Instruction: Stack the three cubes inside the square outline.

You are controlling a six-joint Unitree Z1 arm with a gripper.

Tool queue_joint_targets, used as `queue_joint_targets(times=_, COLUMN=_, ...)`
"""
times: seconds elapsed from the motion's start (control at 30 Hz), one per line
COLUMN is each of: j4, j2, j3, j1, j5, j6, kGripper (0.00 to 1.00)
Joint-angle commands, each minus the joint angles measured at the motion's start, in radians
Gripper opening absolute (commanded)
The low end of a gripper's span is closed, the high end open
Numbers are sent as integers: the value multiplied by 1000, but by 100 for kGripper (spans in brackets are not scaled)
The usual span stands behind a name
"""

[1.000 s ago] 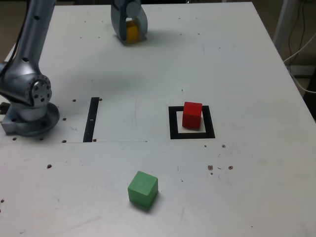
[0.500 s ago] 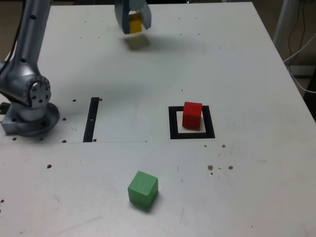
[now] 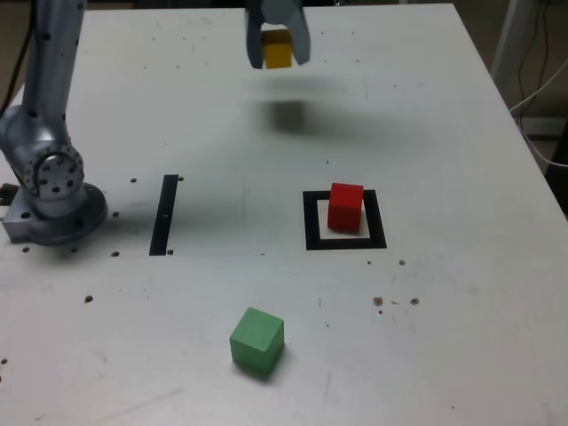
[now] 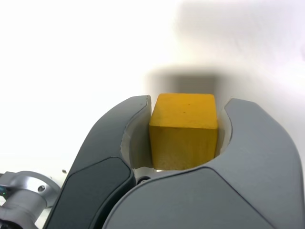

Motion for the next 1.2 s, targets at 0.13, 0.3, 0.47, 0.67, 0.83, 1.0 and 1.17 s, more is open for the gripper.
queue_joint_targets(times=0.13, j4=4, j2=-50, j3=32, j1=-207, j5=5, j6=-53, kGripper=32)
queue_joint_targets(times=0.3, j4=15, j2=-75, j3=41, j1=-349, j5=6, j6=-131, kGripper=32)
queue_joint_targets(times=0.47, j4=47, j2=-79, j3=35, j1=-466, j5=4, j6=-214, kGripper=32)
queue_joint_targets(times=0.67, j4=73, j2=-73, j3=34, j1=-561, j5=1, j6=-283, kGripper=32)
queue_joint_targets(times=0.83, j4=79, j2=-71, j3=31, j1=-606, j5=-11, j6=-321, kGripper=32)
queue_joint_targets(times=1.0, j4=87, j2=-47, j3=16, j1=-654, j5=-35, j6=-372, kGripper=32)
queue_joint_targets(times=1.17, j4=96, j2=-29, j3=-3, j1=-695, j5=-50, j6=-426, kGripper=32)
